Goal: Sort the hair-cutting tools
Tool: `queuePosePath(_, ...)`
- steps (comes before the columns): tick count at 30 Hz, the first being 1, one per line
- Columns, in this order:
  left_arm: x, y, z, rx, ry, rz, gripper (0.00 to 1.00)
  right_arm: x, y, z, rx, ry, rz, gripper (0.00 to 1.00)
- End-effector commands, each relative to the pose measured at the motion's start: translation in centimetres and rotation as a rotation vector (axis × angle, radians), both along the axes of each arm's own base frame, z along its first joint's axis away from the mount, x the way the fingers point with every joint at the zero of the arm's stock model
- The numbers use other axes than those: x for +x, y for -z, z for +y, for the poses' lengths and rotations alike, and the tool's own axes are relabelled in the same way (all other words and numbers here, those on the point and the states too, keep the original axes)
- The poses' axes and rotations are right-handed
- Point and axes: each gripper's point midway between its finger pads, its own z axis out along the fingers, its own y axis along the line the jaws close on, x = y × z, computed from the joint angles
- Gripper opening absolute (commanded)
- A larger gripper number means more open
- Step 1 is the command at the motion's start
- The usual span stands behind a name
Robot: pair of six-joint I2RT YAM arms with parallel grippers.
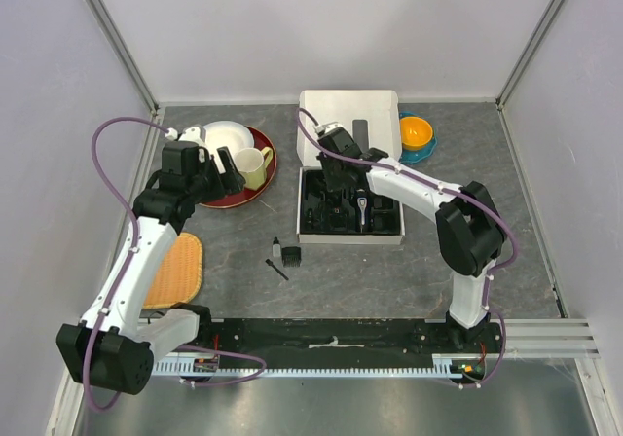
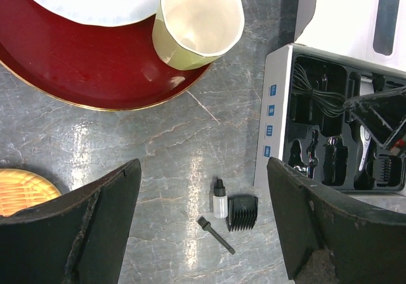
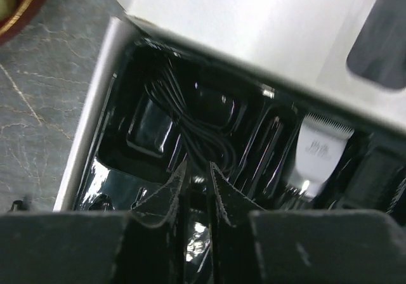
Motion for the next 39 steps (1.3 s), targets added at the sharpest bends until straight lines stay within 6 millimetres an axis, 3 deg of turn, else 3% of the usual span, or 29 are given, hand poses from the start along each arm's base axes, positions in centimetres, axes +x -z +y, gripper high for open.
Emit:
queuePosePath(1,0.7,-0.5,-0.5,-0.011,0.041,-0.032,0.86,-0.8,2.1,-0.6,0.108,0.252,0.081,0.21)
queuePosePath(7,0.7,-0.2,-0.4,-0.006,0.04,-0.025,0.86,1.1,4.4,-0.3,0.091,0.303,0.046,0.17)
queuePosePath(15,0.6,-0.3,-0.5,-0.011,0.044,-0.029,0.86,1.5,4.3,-0.4,0.102,0.364,0.058,0.19)
queuePosePath(19,0.5,-0.8,-0.5,-0.019,0.044,-0.043,0.84,1.4,1.5,1.3,0.142,0.276,0.037,0.27)
queuePosePath(23,0.3,-1.5,-0.4,-0.021,0.036,-0.074,0.84,1.1,-3.7,1.9,0.185,0.238,-0.06,0.39)
queuePosePath(26,0.2,-1.8,0.1,-0.012,0.016,-0.084,0.84,0.1,-6.2,2.3,0.214,0.209,-0.093,0.47)
queuePosePath(30,0.2,-2.0,1.5,0.016,-0.065,-0.094,0.84,-2.9,-7.4,4.5,0.254,0.156,-0.079,0.5)
queuePosePath(35,-0.4,-2.5,3.8,0.058,-0.193,-0.107,0.84,-7.4,-6.0,8.7,0.343,0.159,0.022,0.52)
queuePosePath(36,-0.6,-2.9,3.9,0.053,-0.202,-0.122,0.85,-9.1,-5.7,10.3,0.348,0.128,0.036,0.53)
queuePosePath(39,-0.8,-3.3,4.0,0.051,-0.208,-0.144,0.85,-11.5,-3.9,12.7,0.339,0.113,0.065,0.56)
